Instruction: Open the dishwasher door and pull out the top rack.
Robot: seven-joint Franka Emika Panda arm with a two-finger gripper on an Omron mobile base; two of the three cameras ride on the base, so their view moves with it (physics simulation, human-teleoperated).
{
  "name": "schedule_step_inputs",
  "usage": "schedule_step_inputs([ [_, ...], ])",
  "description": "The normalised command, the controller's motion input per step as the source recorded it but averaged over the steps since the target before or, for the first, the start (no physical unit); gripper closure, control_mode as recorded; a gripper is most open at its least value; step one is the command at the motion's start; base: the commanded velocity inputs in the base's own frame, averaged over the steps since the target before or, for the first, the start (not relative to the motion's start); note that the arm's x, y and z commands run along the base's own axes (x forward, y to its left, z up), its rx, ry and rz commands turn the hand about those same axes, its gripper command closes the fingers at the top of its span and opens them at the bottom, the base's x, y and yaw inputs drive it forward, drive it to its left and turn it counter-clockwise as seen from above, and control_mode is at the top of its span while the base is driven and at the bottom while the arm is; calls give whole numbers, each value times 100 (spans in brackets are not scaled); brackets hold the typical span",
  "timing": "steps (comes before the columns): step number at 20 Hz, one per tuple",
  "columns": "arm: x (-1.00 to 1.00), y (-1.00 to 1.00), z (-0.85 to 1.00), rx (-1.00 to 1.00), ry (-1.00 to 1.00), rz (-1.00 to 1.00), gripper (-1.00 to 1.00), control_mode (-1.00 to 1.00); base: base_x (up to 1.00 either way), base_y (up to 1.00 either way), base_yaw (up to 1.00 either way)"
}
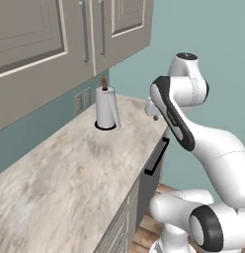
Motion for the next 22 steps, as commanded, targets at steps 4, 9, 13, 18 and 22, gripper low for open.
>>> schedule_step_inputs([
  [4,23,-2,-27,4,9,-14,-100,-100,27,8,-13],
  [9,77,-36,-79,23,15,-29,-100,-100,0,0,0],
  [13,86,-73,-90,47,17,-21,-100,-100,0,0,0],
  [18,48,-75,-81,49,5,-13,-100,-100,0,0,0],
  [22,9,-39,-99,38,0,-9,-100,-100,0,0,0],
])
